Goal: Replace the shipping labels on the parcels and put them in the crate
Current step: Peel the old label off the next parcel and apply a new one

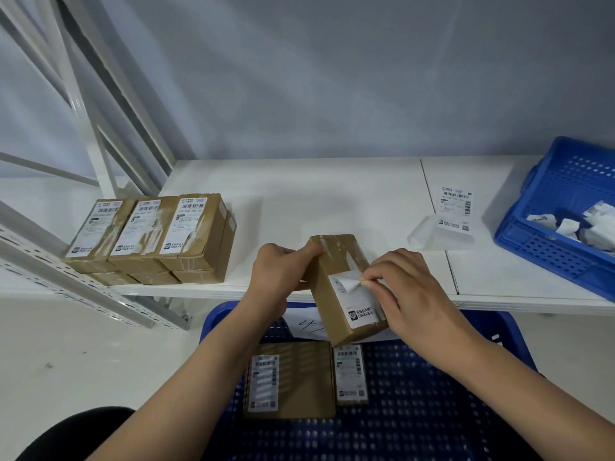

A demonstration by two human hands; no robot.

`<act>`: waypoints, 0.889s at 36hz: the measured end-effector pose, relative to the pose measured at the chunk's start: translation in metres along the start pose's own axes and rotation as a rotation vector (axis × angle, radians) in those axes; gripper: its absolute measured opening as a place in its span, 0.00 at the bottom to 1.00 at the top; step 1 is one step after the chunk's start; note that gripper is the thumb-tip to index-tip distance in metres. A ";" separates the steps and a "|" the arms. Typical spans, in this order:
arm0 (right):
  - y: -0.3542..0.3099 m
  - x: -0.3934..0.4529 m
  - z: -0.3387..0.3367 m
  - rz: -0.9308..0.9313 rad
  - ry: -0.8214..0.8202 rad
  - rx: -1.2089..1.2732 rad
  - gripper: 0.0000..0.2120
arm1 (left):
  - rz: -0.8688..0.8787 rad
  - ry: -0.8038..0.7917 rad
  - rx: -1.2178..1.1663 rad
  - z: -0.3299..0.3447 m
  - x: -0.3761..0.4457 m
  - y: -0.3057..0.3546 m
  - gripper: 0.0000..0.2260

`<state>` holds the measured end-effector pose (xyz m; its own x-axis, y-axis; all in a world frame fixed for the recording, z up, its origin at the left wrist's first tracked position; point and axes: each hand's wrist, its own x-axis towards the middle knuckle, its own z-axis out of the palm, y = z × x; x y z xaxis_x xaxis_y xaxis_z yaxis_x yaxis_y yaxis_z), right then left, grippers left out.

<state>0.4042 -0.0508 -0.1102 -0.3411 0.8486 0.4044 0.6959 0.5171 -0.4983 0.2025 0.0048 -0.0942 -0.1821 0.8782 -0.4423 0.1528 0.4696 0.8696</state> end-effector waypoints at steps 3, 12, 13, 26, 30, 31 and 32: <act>-0.001 0.000 -0.001 0.008 -0.004 0.006 0.13 | 0.002 0.001 -0.010 -0.002 0.000 0.000 0.17; 0.004 -0.002 -0.004 -0.037 0.016 -0.047 0.11 | 0.029 -0.015 -0.005 -0.003 0.004 -0.001 0.15; 0.005 -0.001 -0.005 -0.041 0.020 -0.050 0.12 | 0.040 -0.013 -0.001 -0.004 0.005 -0.002 0.14; 0.000 0.001 -0.012 0.062 -0.068 0.014 0.10 | 0.138 0.029 0.053 -0.005 0.009 -0.004 0.19; -0.001 0.002 -0.017 0.157 -0.113 0.068 0.25 | 0.146 0.031 0.045 -0.004 0.009 -0.003 0.16; 0.000 0.002 -0.019 0.161 -0.118 0.064 0.24 | 0.141 0.020 0.018 -0.004 0.008 -0.003 0.16; 0.001 0.003 -0.019 0.171 -0.123 0.065 0.23 | 0.140 0.011 -0.003 -0.004 0.008 -0.002 0.16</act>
<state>0.4159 -0.0502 -0.0944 -0.2992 0.9296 0.2153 0.7093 0.3676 -0.6015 0.1967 0.0099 -0.0986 -0.1698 0.9339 -0.3145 0.1743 0.3426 0.9232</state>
